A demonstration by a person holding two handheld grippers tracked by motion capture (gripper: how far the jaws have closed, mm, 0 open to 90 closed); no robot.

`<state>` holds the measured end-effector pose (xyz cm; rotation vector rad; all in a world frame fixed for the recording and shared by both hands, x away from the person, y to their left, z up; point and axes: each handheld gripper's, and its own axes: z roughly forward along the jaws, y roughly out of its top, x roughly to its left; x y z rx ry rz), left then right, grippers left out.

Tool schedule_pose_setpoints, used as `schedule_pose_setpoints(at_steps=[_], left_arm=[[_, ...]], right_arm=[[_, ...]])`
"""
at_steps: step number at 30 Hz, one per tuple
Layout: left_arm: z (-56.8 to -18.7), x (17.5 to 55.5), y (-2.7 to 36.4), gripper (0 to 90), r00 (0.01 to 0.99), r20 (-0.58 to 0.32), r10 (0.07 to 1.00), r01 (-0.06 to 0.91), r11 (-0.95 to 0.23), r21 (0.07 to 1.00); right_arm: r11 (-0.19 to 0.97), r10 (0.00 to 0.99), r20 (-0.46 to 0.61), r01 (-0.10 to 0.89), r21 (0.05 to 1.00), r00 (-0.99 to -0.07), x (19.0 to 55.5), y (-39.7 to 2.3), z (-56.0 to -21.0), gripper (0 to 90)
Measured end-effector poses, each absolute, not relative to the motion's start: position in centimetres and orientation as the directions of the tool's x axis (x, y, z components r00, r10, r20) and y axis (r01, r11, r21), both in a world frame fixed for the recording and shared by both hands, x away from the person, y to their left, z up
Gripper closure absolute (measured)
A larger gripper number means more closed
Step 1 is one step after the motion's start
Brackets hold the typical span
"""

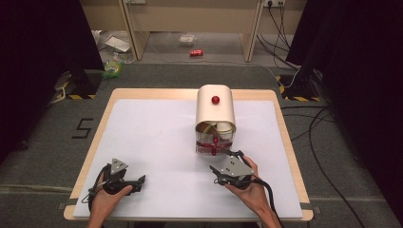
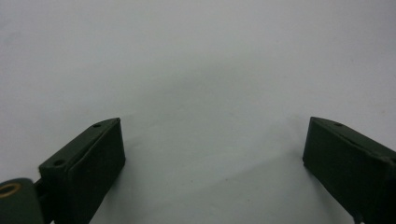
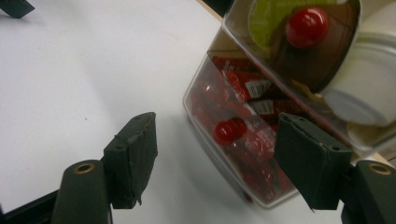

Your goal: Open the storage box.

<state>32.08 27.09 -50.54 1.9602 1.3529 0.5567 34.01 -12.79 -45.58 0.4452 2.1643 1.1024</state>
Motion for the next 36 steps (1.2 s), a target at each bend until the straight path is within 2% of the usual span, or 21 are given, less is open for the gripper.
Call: schedule_pose_setpoints(at_steps=[13,18,26,31,36], left_arm=[[-50.5,32.1,27.1,4.8,0.368,-0.032,0.929,0.638,-0.227,0.736],[-50.5,32.1,27.1,4.8,0.368,-0.032,0.929,0.638,-0.227,0.736],[-50.5,32.1,27.1,4.8,0.368,-0.032,0.929,0.638,-0.227,0.736],[-50.5,32.1,27.1,4.8,0.368,-0.032,0.929,0.638,-0.227,0.736],[-50.5,32.1,27.1,4.8,0.368,-0.032,0.929,0.638,-0.227,0.736]], right_arm=[[0.635,0.516,-0.474,-0.053,0.771,-0.713,35.2,-11.2,-46.1,31.4],[0.679,0.481,-0.544,-0.101,0.728,-0.687,35.5,-10.8,-46.3,31.6],[0.722,0.452,-0.59,-0.114,0.682,-0.669,35.9,-10.3,-47.0,30.8],[0.721,0.448,-0.583,-0.111,0.684,-0.678,36.2,-10.3,-47.2,29.9],[0.699,0.455,-0.533,-0.085,0.71,-0.714,36.3,-10.6,-46.6,33.5]])
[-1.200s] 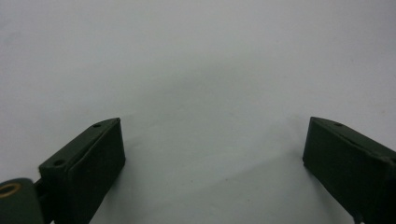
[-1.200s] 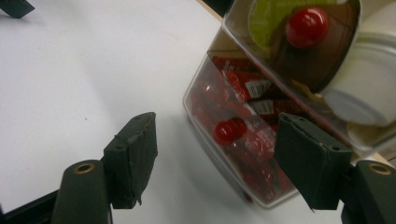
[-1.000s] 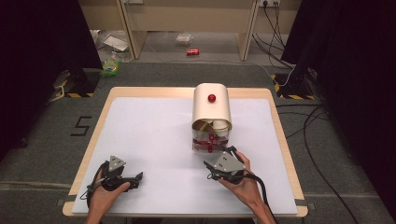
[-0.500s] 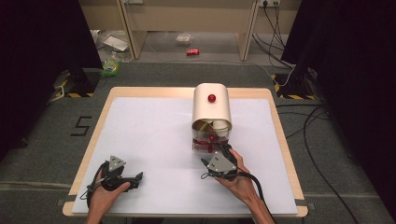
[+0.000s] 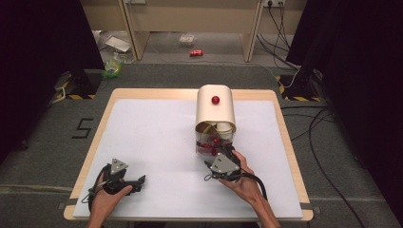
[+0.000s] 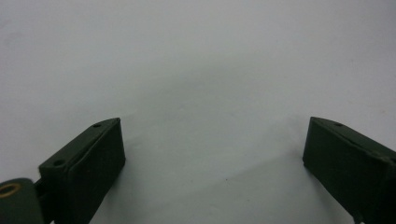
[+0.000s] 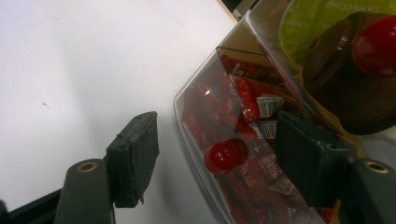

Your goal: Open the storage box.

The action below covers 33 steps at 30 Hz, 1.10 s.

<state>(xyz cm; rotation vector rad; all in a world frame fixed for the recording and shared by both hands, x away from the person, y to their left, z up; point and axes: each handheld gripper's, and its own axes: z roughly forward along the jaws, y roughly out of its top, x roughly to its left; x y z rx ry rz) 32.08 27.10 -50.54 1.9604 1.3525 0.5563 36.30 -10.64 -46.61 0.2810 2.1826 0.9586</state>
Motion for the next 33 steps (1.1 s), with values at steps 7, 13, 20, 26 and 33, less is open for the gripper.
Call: schedule_pose_setpoints(at_steps=[7,13,20,26,33], left_arm=[[-50.5,32.1,27.1,4.8,0.368,-0.032,0.929,0.638,-0.227,0.736],[-50.5,32.1,27.1,4.8,0.368,-0.032,0.929,0.638,-0.227,0.736],[-50.5,32.1,27.1,4.8,0.368,-0.032,0.929,0.638,-0.227,0.736],[-50.5,32.1,27.1,4.8,0.368,-0.033,0.929,0.637,-0.227,0.736],[-50.5,32.1,27.1,4.8,0.368,-0.032,0.929,0.638,-0.227,0.736]], right_arm=[[0.678,0.459,-0.475,-0.05,0.734,-0.75,35.9,-11.0,-46.0,35.6],[0.646,0.451,-0.396,-0.013,0.763,-0.8,34.8,-11.8,-45.2,42.9],[0.628,0.44,-0.36,-0.004,0.778,-0.823,34.1,-12.4,-44.9,49.2],[0.616,0.437,-0.33,0.011,0.788,-0.837,34.0,-12.8,-44.9,54.4],[0.619,0.425,-0.325,0.009,0.785,-0.845,33.6,-13.0,-44.9,63.8]])
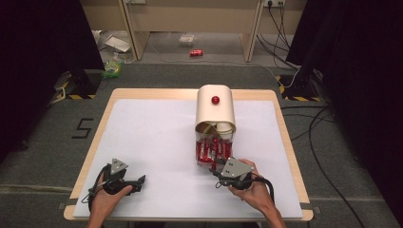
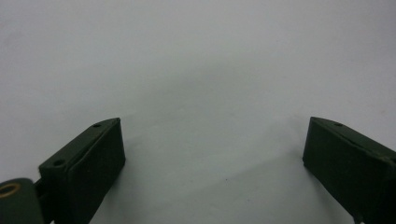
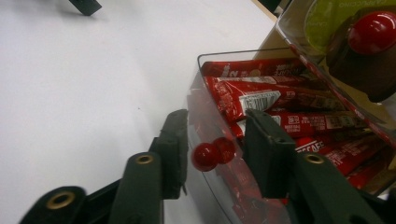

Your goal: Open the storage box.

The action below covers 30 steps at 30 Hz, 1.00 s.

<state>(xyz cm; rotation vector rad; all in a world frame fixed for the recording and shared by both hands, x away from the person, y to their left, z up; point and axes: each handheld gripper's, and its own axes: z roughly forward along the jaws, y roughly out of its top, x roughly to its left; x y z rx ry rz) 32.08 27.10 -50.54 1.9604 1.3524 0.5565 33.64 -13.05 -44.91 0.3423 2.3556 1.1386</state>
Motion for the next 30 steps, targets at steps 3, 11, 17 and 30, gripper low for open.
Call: schedule_pose_setpoints(at_steps=[3,11,17,30], left_arm=[[-50.5,32.1,27.1,4.8,0.368,-0.032,0.929,0.638,-0.227,0.736],[-50.5,32.1,27.1,4.8,0.368,-0.032,0.929,0.638,-0.227,0.736],[-50.5,32.1,27.1,4.8,0.368,-0.033,0.929,0.637,-0.226,0.737],[-50.5,32.1,27.1,4.8,0.369,-0.032,0.929,0.638,-0.227,0.736]], right_arm=[[0.628,0.412,-0.331,0.001,0.778,-0.849,33.5,-13.2,-45.0,69.7],[0.648,0.378,-0.331,-0.007,0.761,-0.865,33.4,-13.3,-45.2,79.0],[0.654,0.363,-0.32,-0.006,0.757,-0.875,33.1,-13.3,-45.3,81.2],[0.656,0.334,-0.298,-0.006,0.755,-0.894,32.0,-13.1,-45.7,83.5]])
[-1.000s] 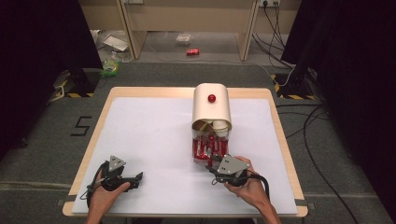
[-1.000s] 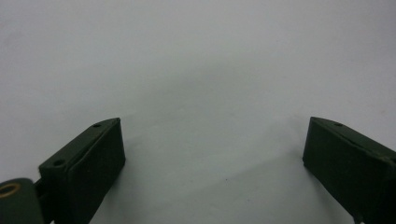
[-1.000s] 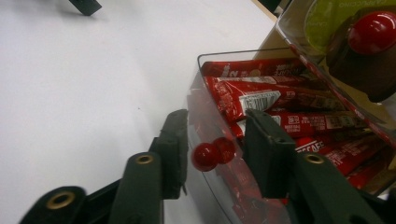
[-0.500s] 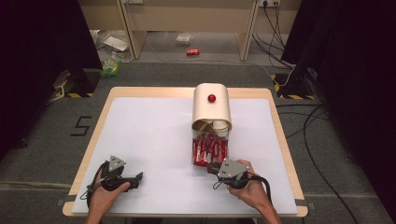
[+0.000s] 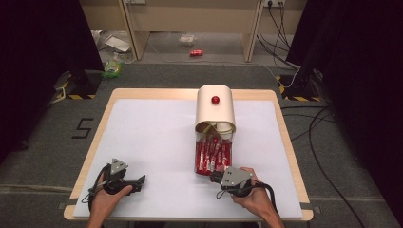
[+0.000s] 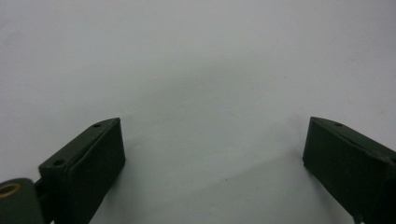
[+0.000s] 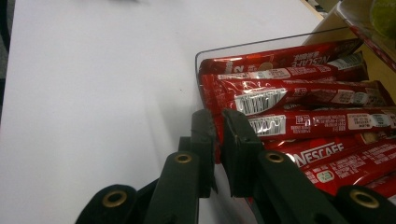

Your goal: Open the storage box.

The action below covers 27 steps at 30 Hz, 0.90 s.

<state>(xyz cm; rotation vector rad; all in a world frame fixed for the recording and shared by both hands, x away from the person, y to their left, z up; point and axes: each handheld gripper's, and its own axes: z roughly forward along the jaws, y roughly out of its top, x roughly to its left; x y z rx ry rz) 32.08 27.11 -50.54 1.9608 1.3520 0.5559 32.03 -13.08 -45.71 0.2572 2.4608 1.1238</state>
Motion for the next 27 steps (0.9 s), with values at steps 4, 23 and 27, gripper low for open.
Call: schedule_pose_setpoints(at_steps=[4,23,27], left_arm=[[-50.5,32.1,27.1,4.8,0.368,-0.032,0.929,0.638,-0.228,0.736],[-50.5,32.1,27.1,4.8,0.368,-0.032,0.929,0.638,-0.227,0.736],[-50.5,32.1,27.1,4.8,0.368,-0.032,0.929,0.637,-0.227,0.736]], right_arm=[[0.655,0.324,-0.294,-0.011,0.755,-0.899,31.7,-13.1,-45.7,83.5],[0.589,0.407,-0.165,0.12,0.799,-0.898,30.0,-13.4,-45.2,59.8],[0.509,0.47,-0.102,0.175,0.843,-0.877,30.2,-13.9,-44.4,57.6]])
